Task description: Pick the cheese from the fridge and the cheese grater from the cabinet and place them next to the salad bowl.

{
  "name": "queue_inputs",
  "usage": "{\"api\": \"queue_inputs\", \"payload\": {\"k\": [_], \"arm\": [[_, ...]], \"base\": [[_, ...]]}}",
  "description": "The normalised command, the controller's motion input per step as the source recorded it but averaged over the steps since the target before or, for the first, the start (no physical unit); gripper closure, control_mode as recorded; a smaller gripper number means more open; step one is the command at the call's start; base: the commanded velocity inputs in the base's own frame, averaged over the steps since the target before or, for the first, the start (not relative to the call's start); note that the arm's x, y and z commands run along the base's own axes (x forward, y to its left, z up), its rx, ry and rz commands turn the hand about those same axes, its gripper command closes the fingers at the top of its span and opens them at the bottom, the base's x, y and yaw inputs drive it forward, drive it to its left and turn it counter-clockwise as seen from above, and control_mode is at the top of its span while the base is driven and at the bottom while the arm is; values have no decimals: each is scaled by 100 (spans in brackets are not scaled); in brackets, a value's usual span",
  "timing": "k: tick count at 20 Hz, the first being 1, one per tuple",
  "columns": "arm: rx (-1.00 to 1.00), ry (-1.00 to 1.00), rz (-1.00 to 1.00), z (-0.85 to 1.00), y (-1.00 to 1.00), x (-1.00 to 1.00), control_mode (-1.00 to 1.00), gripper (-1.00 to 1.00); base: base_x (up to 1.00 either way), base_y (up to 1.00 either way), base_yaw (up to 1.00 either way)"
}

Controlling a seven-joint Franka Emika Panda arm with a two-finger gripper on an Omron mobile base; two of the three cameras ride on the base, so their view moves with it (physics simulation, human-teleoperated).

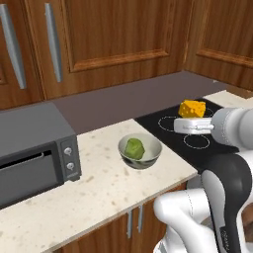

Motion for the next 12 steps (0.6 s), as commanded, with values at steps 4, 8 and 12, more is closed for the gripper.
{"api": "queue_inputs", "payload": {"k": [4,8,12], "arm": [[-6,-2,0,-24,29,-28,-100,100],[-3,-1,0,-36,13,-52,-100,100],[-2,-1,0,-45,1,-42,-100,100]], "base": [[0,8,0],[0,0,0],[0,0,0]]}}
